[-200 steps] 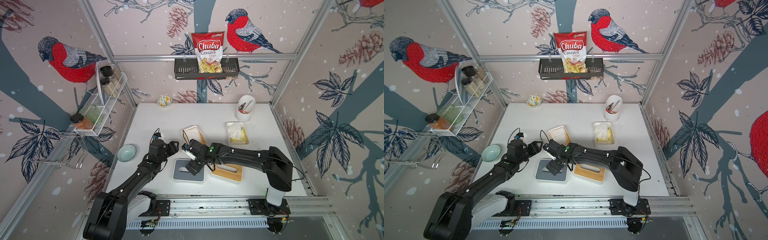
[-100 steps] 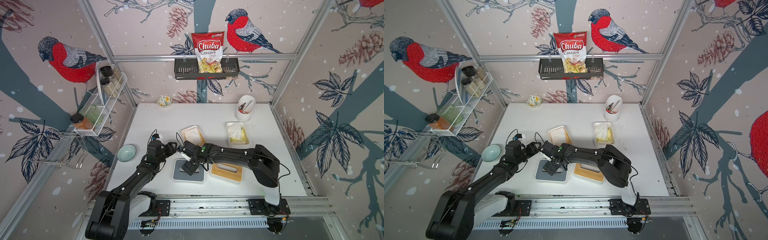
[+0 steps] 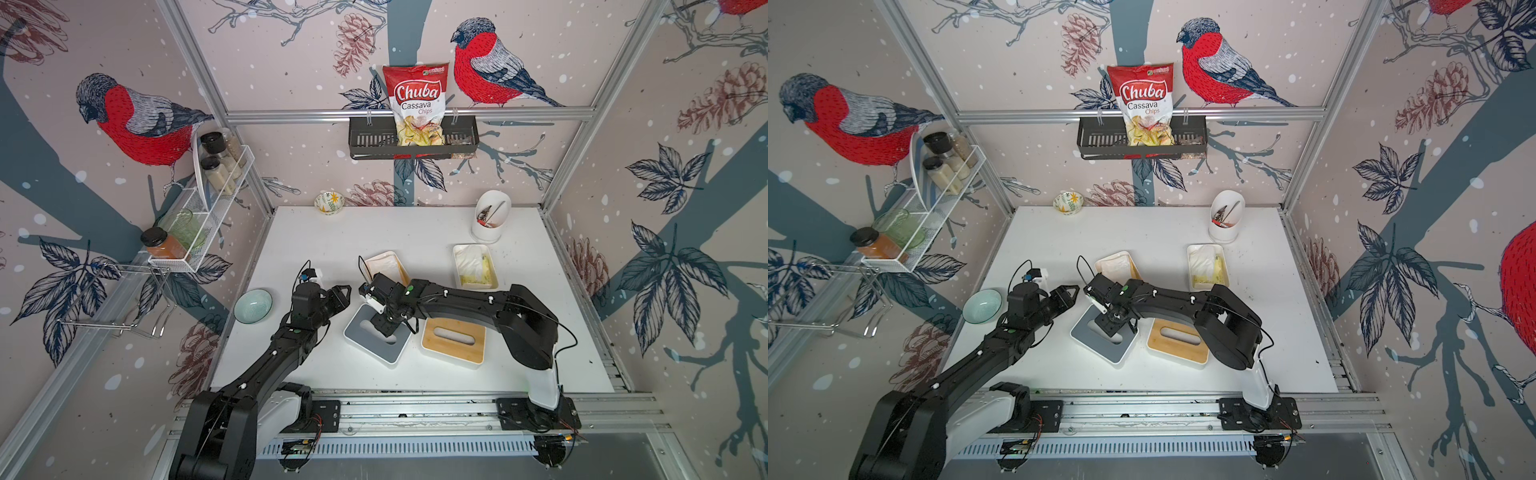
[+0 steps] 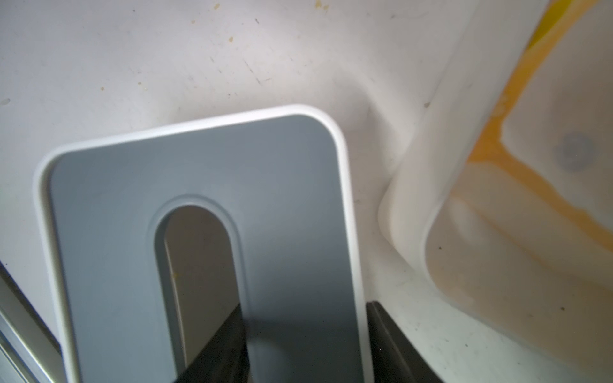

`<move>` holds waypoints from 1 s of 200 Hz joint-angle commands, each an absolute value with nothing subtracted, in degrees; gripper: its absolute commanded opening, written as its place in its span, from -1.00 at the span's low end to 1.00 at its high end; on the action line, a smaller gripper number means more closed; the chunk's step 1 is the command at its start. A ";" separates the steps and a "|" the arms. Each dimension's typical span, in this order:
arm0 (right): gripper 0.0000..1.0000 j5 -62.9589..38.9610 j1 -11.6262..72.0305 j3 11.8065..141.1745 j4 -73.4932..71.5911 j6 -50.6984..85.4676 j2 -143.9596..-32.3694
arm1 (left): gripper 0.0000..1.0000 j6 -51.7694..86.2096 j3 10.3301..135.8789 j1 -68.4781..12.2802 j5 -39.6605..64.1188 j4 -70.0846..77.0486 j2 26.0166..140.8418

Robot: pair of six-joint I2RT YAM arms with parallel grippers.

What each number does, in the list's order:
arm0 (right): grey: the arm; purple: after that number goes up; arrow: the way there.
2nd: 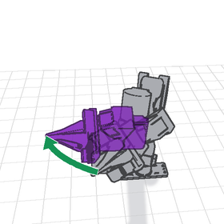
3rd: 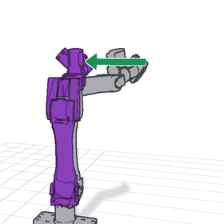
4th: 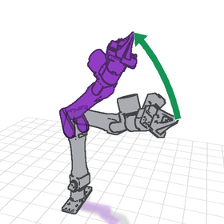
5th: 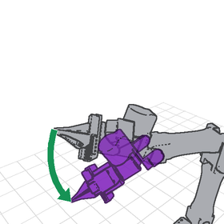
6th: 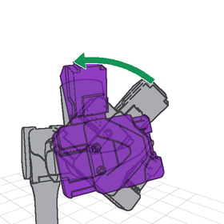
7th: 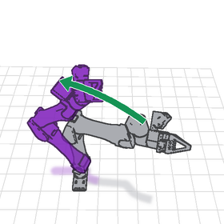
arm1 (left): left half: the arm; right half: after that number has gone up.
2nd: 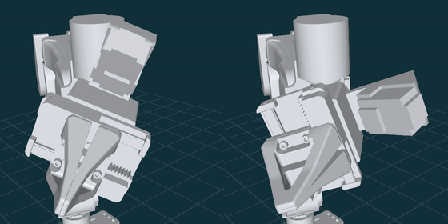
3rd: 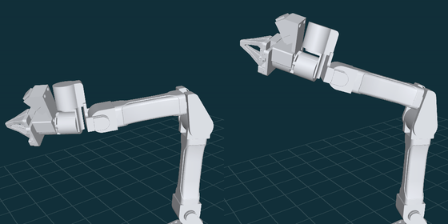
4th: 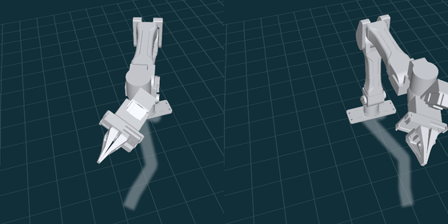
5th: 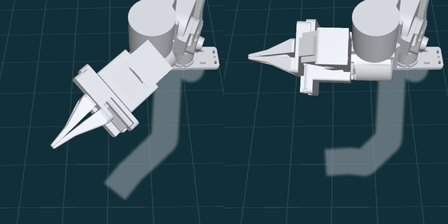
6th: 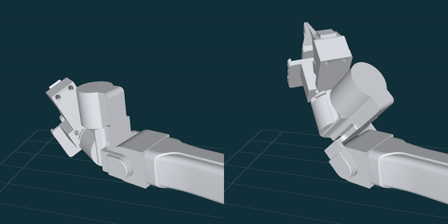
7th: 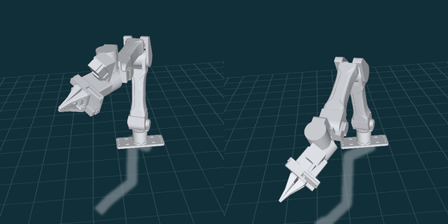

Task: Put the tissue paper into the tissue box
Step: Pick up the box lid from the center of the board.

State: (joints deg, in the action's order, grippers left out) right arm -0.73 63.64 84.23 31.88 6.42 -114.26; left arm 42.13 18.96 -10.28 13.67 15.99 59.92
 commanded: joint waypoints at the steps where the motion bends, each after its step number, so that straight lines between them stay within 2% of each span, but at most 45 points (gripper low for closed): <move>1: 0.03 -2.33 63.46 84.99 30.78 7.37 -113.44 | -0.04 42.37 18.89 -10.10 13.80 17.25 59.68; 31: -0.12 -2.81 63.32 84.51 30.31 7.90 -112.38 | -0.08 42.41 18.90 -10.11 13.71 17.12 59.50; 61: -0.18 -4.05 62.80 82.86 28.96 8.46 -109.70 | -0.11 42.37 18.98 -10.11 13.55 16.59 58.60; 123: -0.19 -6.71 61.63 80.50 27.24 8.96 -102.13 | -0.14 43.45 22.02 -10.02 14.94 13.34 53.77; 155: -0.13 -9.24 59.85 78.45 25.79 9.42 -97.05 | -0.14 42.62 24.12 -10.01 13.82 9.89 50.27; 200: -0.11 -10.31 52.75 75.63 23.91 9.85 -88.94 | -0.13 39.29 26.21 -10.01 10.95 4.50 48.27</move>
State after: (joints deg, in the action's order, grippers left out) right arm -9.02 56.34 76.36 27.09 9.15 -92.18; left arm 41.56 25.78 -10.24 12.93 7.75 48.99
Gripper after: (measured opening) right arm 0.484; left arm 0.434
